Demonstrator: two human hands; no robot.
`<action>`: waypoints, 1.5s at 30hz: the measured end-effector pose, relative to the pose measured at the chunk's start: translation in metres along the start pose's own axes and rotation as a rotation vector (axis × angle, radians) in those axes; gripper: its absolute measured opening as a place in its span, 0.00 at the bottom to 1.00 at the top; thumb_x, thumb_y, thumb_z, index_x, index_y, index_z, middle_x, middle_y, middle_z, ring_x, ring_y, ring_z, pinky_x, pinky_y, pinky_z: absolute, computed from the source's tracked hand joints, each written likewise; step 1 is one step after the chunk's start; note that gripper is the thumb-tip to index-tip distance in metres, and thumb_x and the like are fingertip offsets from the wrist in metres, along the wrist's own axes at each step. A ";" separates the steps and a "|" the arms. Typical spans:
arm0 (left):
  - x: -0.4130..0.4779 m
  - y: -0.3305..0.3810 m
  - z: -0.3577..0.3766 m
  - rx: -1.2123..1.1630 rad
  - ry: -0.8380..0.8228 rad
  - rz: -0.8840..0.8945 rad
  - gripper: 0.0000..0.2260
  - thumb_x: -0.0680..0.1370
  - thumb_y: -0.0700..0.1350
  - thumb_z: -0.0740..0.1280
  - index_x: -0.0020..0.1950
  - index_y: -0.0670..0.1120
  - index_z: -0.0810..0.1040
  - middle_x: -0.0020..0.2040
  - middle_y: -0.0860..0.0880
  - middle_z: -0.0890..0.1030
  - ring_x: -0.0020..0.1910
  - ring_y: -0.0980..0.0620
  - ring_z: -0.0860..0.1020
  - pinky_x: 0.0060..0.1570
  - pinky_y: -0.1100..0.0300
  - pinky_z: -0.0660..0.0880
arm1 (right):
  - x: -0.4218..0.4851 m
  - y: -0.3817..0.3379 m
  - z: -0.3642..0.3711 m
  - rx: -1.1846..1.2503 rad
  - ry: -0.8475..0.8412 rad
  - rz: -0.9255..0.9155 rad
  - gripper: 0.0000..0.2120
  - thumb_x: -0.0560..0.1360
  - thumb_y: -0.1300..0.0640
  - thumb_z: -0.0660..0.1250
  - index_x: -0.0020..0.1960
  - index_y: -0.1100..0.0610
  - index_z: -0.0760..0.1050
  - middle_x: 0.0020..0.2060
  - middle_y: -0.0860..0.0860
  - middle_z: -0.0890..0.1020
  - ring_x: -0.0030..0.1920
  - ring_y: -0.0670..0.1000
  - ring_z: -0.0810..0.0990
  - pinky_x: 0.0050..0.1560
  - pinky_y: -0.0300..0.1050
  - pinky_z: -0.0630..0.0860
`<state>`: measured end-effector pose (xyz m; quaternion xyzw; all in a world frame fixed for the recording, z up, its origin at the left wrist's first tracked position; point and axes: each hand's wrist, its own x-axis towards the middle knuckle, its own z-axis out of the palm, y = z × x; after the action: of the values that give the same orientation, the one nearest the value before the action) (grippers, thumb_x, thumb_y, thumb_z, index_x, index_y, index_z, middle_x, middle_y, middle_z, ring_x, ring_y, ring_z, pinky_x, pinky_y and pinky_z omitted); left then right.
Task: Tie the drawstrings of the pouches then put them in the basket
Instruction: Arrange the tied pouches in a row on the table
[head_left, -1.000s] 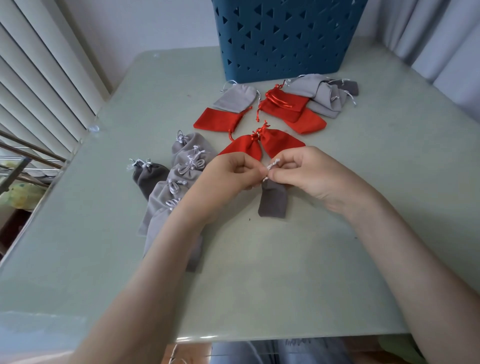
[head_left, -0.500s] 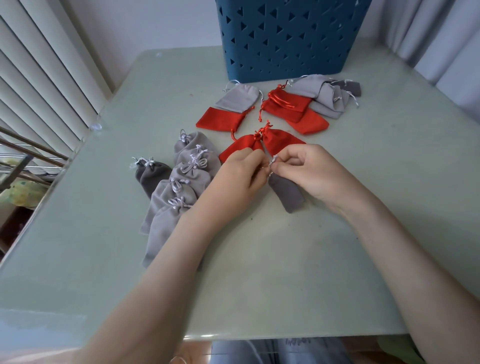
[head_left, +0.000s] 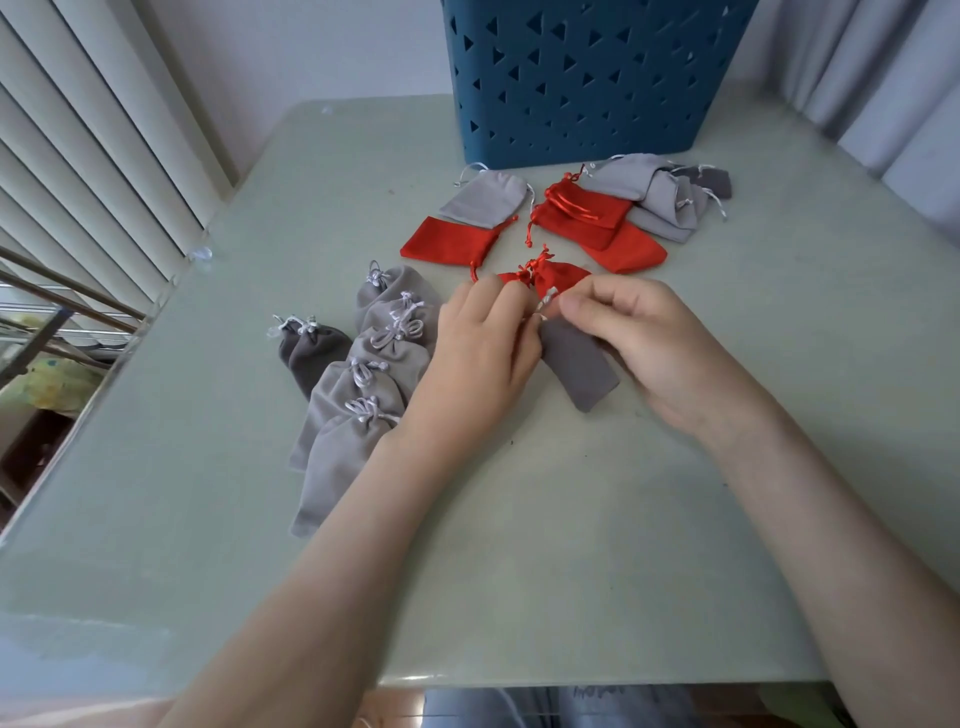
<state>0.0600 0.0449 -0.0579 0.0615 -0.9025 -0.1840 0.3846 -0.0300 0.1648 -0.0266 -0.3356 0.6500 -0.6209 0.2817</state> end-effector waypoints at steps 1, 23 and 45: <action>0.000 0.002 -0.002 -0.047 0.004 -0.010 0.05 0.77 0.39 0.60 0.43 0.39 0.72 0.40 0.50 0.67 0.40 0.52 0.63 0.41 0.60 0.60 | 0.000 -0.002 0.000 0.095 -0.008 0.014 0.11 0.79 0.64 0.59 0.42 0.57 0.77 0.35 0.48 0.81 0.37 0.44 0.78 0.41 0.36 0.73; -0.005 0.002 -0.008 -0.047 0.158 0.176 0.04 0.78 0.38 0.61 0.47 0.46 0.68 0.43 0.52 0.66 0.40 0.50 0.65 0.42 0.59 0.61 | 0.000 -0.003 -0.001 0.086 -0.028 -0.184 0.05 0.72 0.64 0.65 0.42 0.55 0.76 0.34 0.46 0.82 0.36 0.46 0.78 0.40 0.38 0.73; 0.001 0.011 -0.010 -0.701 -0.153 -0.421 0.08 0.74 0.53 0.63 0.39 0.51 0.72 0.35 0.55 0.73 0.37 0.54 0.70 0.41 0.55 0.67 | -0.002 -0.005 -0.016 -0.126 -0.199 -0.081 0.11 0.74 0.70 0.64 0.43 0.56 0.77 0.36 0.43 0.81 0.40 0.41 0.77 0.45 0.31 0.72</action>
<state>0.0669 0.0514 -0.0465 0.0961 -0.7789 -0.5586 0.2683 -0.0408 0.1763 -0.0209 -0.4384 0.6425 -0.5535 0.2979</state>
